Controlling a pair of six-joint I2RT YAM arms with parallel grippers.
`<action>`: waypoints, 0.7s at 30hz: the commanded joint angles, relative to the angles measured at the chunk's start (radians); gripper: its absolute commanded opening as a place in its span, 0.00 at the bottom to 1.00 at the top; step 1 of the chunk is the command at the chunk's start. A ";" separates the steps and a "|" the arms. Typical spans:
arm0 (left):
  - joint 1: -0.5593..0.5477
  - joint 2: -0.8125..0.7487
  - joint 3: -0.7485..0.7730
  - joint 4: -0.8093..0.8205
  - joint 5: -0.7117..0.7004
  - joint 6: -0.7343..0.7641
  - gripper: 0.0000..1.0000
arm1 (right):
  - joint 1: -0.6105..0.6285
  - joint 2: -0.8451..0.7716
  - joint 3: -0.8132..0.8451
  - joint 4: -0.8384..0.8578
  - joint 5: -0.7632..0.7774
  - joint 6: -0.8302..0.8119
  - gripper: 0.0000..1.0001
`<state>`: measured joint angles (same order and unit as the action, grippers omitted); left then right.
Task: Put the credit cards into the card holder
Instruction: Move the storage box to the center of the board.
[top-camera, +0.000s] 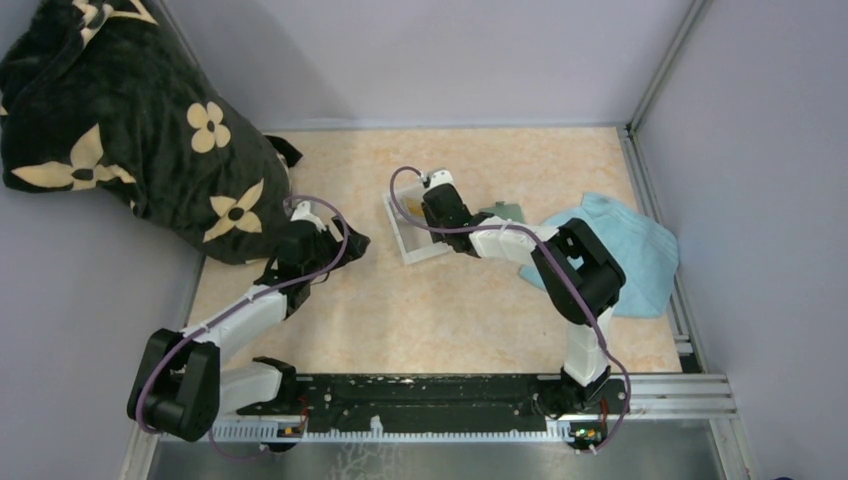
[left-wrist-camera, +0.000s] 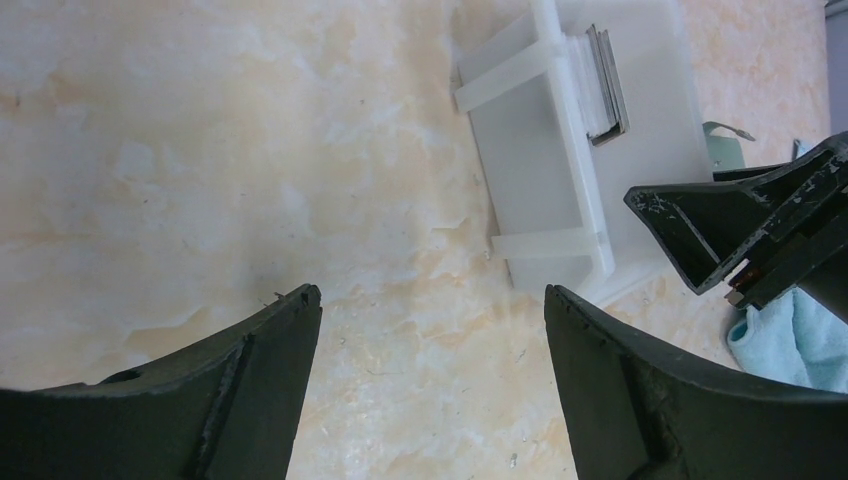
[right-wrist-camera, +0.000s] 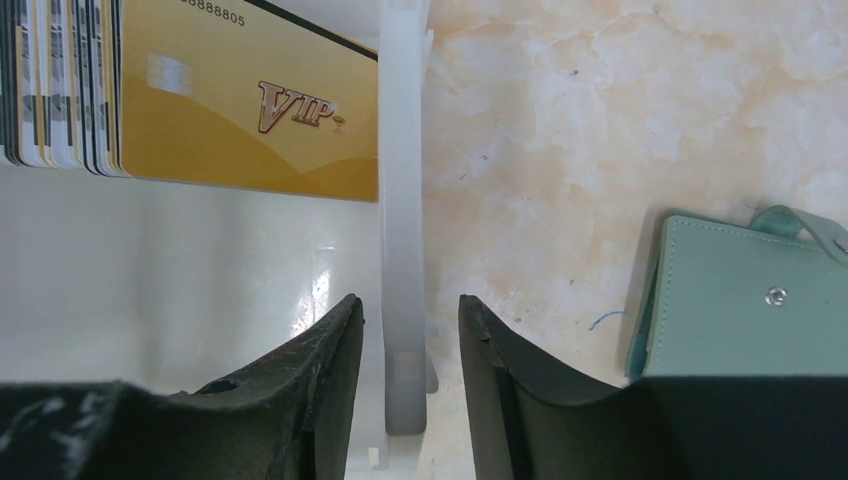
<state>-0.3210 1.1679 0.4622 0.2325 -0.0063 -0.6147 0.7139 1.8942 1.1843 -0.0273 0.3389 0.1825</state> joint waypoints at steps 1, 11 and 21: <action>-0.036 0.022 0.043 0.026 -0.033 0.004 0.87 | -0.007 -0.102 0.029 0.003 0.002 -0.006 0.43; -0.088 0.049 0.063 0.030 -0.054 -0.006 0.87 | -0.032 -0.233 0.023 -0.087 0.141 -0.003 0.50; -0.114 0.090 0.083 0.048 -0.021 -0.014 0.86 | -0.234 -0.251 -0.022 -0.238 0.160 0.164 0.63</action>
<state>-0.4255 1.2438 0.5121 0.2474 -0.0437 -0.6189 0.5488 1.6604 1.1835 -0.2157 0.4862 0.2604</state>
